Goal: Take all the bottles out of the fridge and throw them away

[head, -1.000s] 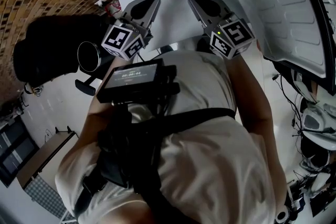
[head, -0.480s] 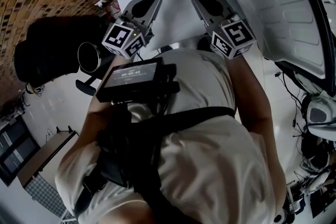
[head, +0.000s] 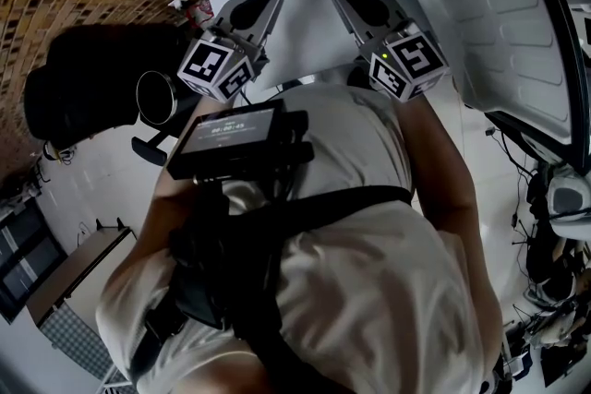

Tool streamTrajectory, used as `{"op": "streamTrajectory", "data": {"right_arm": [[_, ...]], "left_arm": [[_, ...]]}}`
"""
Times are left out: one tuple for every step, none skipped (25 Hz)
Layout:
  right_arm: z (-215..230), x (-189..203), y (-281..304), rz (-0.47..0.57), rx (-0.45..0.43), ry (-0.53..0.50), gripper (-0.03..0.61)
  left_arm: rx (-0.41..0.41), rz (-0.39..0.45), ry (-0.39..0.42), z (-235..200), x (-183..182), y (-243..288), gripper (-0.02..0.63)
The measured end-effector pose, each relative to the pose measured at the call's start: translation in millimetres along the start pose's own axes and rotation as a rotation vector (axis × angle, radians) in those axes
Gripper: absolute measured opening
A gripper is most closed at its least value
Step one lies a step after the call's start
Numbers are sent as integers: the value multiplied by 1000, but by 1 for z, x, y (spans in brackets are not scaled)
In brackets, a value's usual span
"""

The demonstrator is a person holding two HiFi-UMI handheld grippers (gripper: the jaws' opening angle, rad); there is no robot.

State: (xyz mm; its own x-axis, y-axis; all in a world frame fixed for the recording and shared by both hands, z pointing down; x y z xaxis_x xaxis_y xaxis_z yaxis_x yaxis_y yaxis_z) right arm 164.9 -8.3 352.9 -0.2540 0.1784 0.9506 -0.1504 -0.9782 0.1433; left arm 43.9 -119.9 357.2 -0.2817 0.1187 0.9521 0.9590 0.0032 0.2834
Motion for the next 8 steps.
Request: {"op": "streamTrajectory", "data": {"right_arm": [[0,0,0,2,-1,3,3],[1,0,1,3,-2,6,3],[1,0,1,4,-2,7,3],[2,0,1,5,-2,7,3],[2,0,1,5,-2,7,3],[1,0,1,5,-3,7,3],[1,1,1,5,-4,8,3],[1,1,1,5,-5,9,3]], "left_arm": [[-2,-1,0,0,0,0,3],[-4,-1,1,0,0,-1,3],[-5,-1,3,0,0,0,3],[-5,-1,7,0,0,0,3],[-5,-2,10,-1,-1,1,3],[-6,-3,11,-1,-1,1,3],[-6,-4,11,-1,-1,1,3],[-6,-4,10,-1,0,0,3]]}}
Point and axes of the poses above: the fingertips, and each gripper's own axes: y forward along the fingers, z to its right, x out of its underside, the point moved 5 cm from there along -y, backward along the fingers, and after that the axes turned 6 degrees about -z, right-handed, at the moved point
